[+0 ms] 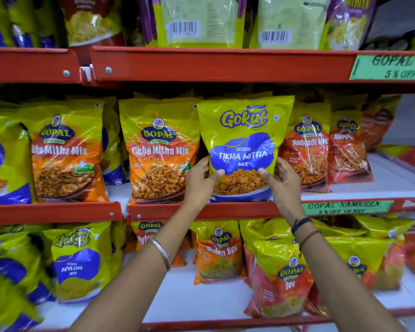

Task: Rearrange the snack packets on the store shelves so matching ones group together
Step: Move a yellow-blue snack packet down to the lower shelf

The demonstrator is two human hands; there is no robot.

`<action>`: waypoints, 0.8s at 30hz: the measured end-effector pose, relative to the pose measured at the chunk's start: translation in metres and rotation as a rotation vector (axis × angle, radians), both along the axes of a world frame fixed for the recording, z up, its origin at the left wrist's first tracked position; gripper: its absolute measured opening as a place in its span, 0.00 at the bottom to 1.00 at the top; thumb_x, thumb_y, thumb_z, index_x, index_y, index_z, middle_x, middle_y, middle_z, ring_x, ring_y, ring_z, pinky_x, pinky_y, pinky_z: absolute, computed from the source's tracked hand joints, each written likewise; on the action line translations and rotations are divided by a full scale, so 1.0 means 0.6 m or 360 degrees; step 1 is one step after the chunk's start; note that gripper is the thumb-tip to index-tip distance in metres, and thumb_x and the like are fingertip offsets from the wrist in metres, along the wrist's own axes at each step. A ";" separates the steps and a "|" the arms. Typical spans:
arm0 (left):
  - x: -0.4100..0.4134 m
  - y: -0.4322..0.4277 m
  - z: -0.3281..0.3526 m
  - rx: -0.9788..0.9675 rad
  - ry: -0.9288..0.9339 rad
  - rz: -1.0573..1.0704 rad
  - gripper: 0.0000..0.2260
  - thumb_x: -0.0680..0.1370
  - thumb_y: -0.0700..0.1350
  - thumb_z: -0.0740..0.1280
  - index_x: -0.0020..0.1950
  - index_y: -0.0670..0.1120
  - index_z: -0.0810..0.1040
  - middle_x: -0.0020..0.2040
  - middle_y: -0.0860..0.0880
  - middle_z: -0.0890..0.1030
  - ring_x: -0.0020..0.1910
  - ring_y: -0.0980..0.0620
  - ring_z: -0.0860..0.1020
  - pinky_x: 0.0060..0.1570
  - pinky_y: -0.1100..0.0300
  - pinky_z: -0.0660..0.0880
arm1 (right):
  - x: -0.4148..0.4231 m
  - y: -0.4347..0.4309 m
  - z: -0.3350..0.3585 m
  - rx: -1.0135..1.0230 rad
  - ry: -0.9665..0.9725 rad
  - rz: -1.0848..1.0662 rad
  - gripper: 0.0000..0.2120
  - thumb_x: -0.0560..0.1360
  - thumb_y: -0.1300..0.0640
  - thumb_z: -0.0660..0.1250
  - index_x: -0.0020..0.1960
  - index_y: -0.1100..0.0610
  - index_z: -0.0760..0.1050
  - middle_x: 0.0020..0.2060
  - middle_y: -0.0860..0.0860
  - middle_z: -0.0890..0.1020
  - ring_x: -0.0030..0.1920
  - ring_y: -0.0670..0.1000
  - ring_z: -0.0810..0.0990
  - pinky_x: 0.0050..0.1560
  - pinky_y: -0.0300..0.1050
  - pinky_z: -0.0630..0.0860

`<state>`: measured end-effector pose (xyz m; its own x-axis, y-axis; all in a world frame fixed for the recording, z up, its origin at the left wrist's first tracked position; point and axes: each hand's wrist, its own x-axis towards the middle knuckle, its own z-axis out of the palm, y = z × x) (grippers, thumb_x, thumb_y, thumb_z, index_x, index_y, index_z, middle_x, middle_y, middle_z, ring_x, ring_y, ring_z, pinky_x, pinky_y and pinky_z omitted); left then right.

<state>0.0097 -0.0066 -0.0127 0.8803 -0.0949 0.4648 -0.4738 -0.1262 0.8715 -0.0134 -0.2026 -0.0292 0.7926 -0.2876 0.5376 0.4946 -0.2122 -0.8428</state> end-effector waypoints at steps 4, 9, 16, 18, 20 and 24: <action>-0.051 0.021 -0.006 -0.0152 -0.0179 0.0005 0.19 0.75 0.38 0.68 0.64 0.48 0.74 0.56 0.55 0.81 0.54 0.61 0.79 0.57 0.60 0.75 | -0.047 0.028 0.017 0.0086 -0.0156 0.0019 0.22 0.73 0.63 0.71 0.66 0.62 0.72 0.61 0.57 0.80 0.61 0.51 0.79 0.61 0.44 0.77; -0.123 0.062 -0.027 -0.0368 -0.0237 -0.0005 0.17 0.73 0.37 0.67 0.62 0.45 0.75 0.55 0.52 0.82 0.55 0.58 0.80 0.56 0.63 0.75 | -0.109 0.083 -0.002 0.0205 -0.0249 0.0056 0.20 0.71 0.64 0.71 0.62 0.58 0.73 0.58 0.57 0.80 0.57 0.51 0.79 0.58 0.43 0.77; -0.194 0.154 -0.127 -0.0349 0.0015 -0.0061 0.18 0.72 0.37 0.68 0.61 0.49 0.77 0.51 0.60 0.84 0.55 0.57 0.81 0.55 0.62 0.77 | -0.171 0.163 -0.112 0.0295 -0.0019 0.0177 0.18 0.70 0.62 0.73 0.57 0.49 0.77 0.56 0.53 0.82 0.57 0.50 0.81 0.58 0.44 0.77; -0.201 0.180 -0.163 -0.0338 0.0115 -0.0045 0.18 0.71 0.38 0.68 0.59 0.51 0.78 0.50 0.60 0.85 0.53 0.56 0.81 0.54 0.61 0.78 | -0.177 0.184 -0.153 0.0339 0.0104 0.0185 0.18 0.69 0.64 0.73 0.55 0.49 0.78 0.54 0.54 0.83 0.55 0.49 0.81 0.56 0.42 0.78; -0.205 0.205 -0.202 -0.0334 0.0218 -0.0010 0.16 0.70 0.38 0.69 0.57 0.49 0.78 0.50 0.59 0.85 0.52 0.56 0.81 0.53 0.61 0.78 | -0.179 0.203 -0.193 0.0381 0.0237 0.0208 0.19 0.68 0.67 0.74 0.54 0.49 0.77 0.53 0.54 0.83 0.53 0.48 0.81 0.54 0.42 0.78; -0.199 0.246 -0.276 -0.0329 0.0416 0.0049 0.16 0.70 0.36 0.70 0.57 0.44 0.78 0.51 0.52 0.85 0.52 0.55 0.81 0.53 0.60 0.78 | -0.174 0.232 -0.266 0.0361 0.0475 0.0263 0.20 0.66 0.63 0.75 0.57 0.52 0.78 0.55 0.54 0.83 0.56 0.50 0.82 0.55 0.45 0.78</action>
